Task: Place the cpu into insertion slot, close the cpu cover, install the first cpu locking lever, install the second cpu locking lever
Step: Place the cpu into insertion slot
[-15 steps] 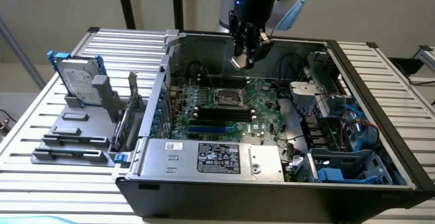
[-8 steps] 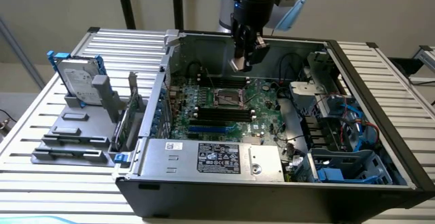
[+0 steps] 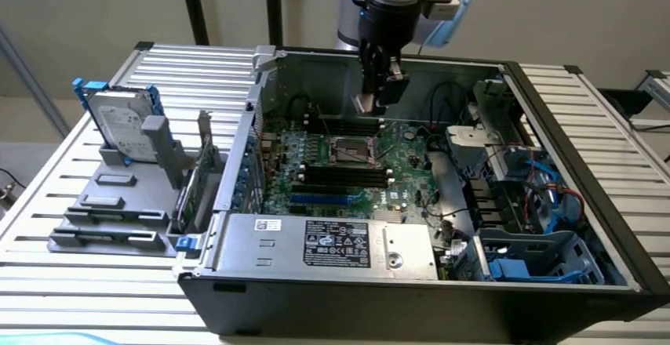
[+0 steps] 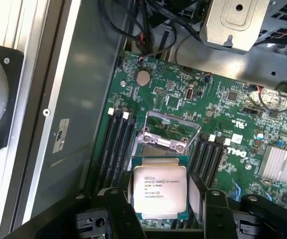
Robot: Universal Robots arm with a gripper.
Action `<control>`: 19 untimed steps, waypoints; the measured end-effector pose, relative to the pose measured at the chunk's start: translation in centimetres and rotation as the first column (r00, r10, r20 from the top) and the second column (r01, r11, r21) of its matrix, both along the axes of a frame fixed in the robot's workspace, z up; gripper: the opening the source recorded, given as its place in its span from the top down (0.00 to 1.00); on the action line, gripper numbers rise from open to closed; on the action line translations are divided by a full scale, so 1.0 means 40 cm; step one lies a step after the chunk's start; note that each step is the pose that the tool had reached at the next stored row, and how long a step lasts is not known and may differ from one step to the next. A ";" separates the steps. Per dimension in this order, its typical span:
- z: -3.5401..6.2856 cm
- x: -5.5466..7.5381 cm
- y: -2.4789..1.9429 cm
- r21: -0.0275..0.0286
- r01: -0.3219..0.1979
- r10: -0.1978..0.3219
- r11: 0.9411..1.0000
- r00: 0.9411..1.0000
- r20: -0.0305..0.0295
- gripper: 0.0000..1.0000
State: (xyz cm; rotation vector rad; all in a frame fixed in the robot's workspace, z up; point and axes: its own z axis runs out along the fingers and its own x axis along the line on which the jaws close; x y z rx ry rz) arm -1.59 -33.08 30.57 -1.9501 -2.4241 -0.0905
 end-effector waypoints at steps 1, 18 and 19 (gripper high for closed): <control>-0.003 0.000 0.000 -0.001 0.010 -0.010 1.000 1.000 0.000 0.45; -0.070 -0.025 0.002 -0.029 0.156 -0.156 0.987 0.988 0.002 0.45; -0.074 -0.029 0.003 -0.031 0.161 -0.161 0.986 0.987 0.002 0.45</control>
